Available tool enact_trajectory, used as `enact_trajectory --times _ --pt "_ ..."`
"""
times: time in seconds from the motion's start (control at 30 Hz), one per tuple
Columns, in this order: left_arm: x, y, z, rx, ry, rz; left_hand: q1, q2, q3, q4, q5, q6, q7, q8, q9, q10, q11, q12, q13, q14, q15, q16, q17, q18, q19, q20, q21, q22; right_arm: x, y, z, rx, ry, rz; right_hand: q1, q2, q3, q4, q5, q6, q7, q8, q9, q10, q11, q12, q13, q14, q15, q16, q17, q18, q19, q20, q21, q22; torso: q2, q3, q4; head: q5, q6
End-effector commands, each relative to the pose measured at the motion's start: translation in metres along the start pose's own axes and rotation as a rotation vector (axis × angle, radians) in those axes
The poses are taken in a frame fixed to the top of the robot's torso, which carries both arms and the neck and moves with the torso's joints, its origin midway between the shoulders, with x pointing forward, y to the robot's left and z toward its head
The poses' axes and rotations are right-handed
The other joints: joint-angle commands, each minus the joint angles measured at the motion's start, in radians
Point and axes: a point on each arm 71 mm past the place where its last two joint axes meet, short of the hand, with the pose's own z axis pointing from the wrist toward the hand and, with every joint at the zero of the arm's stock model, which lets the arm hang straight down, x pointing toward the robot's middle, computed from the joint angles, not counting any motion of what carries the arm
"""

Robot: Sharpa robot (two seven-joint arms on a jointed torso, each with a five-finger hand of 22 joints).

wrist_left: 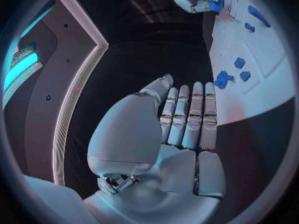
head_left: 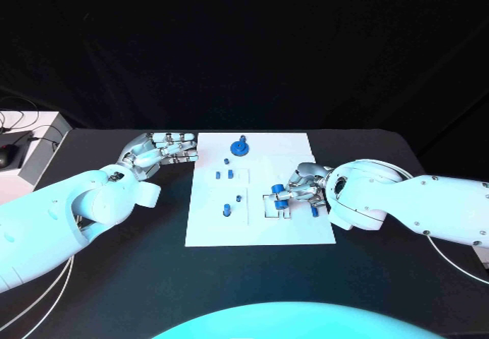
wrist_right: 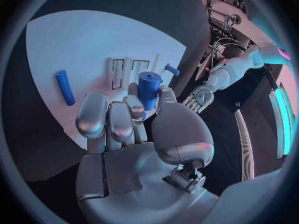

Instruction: Assemble the parts on the task board

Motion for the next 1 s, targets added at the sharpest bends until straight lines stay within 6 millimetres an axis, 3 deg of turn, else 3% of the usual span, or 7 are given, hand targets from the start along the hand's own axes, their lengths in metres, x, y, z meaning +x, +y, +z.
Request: enact_trajectory --times 0.03,0.57,0.8,0.93,1.0 --pt "0.003 0.0 0.0 0.004 0.02 -0.011 0.0 -0.003 0.008 0.0 -0.001 -0.001 0.006 -0.001 0.0 0.005 0.004 -0.002 0.0 -0.006 -0.003 -0.003 -0.001 -0.004 -0.004 0.004 -0.001 0.0 0.007 0.001 0.005 -0.004 0.02 0.001 0.02 0.033 0.107 -0.113 -0.006 0.0 -0.002 0.001 0.001 -0.002 -0.003 -0.005 -0.002 0.005 0.001 -0.006 -0.001 -0.004 0.063 -0.007 0.0 0.13 0.001 -0.0018 0.002 0.0 0.0" --pt "0.002 -0.001 -0.001 0.003 0.017 -0.011 -0.005 -0.004 0.005 0.003 -0.001 -0.001 0.006 -0.001 0.0 0.004 0.003 -0.002 0.0 -0.006 -0.003 -0.003 0.0 -0.004 -0.004 0.005 -0.002 0.0 0.018 0.001 0.016 0.006 0.025 -0.038 0.015 0.032 0.103 -0.11 -0.021 -0.001 -0.001 0.002 0.002 -0.005 -0.002 -0.01 -0.005 0.005 0.002 -0.008 -0.002 -0.003 0.063 -0.006 -0.004 0.129 0.002 0.0017 -0.0009 0.006 -0.004" --pt "0.002 -0.001 -0.001 0.003 0.017 -0.011 -0.005 -0.004 0.002 0.004 -0.002 -0.002 0.007 -0.001 0.0 0.004 0.004 -0.002 0.0 -0.007 -0.003 -0.003 0.0 -0.004 -0.004 0.005 -0.002 0.0 0.017 -0.002 0.018 0.016 0.017 -0.052 0.012 0.032 0.1 -0.107 -0.026 -0.001 -0.001 0.001 0.002 -0.006 -0.001 -0.011 -0.007 0.004 0.002 -0.01 -0.002 -0.003 0.063 -0.006 -0.006 0.129 0.001 0.0007 -0.0002 0.007 -0.005" --pt "0.002 -0.001 -0.001 0.003 0.017 -0.011 -0.005 -0.004 0.002 0.004 -0.002 -0.002 0.007 -0.001 0.0 0.004 0.004 -0.002 0.0 -0.007 -0.003 -0.003 0.0 -0.004 -0.004 0.005 -0.002 0.0 0.016 -0.003 0.019 0.02 0.013 -0.056 0.004 0.029 0.092 -0.099 -0.064 -0.002 0.002 -0.001 -0.001 -0.008 0.0 -0.015 -0.009 0.004 0.004 -0.012 -0.003 -0.003 0.062 -0.005 -0.009 0.128 0.002 0.0011 0.0003 0.007 -0.004" --pt "0.002 -0.001 -0.001 0.002 0.016 -0.011 -0.005 -0.004 0.002 0.004 -0.002 -0.002 0.007 -0.001 0.0 0.004 0.004 -0.002 0.0 -0.007 -0.003 -0.003 0.0 -0.004 -0.004 0.005 -0.002 0.0 0.016 -0.003 0.02 0.021 0.014 -0.059 -0.003 0.025 0.083 -0.09 -0.113 -0.001 0.003 -0.001 -0.001 -0.009 0.002 -0.017 -0.011 0.004 0.004 -0.012 -0.002 -0.003 0.062 -0.004 -0.009 0.128 0.002 0.0016 0.0004 0.007 -0.005"
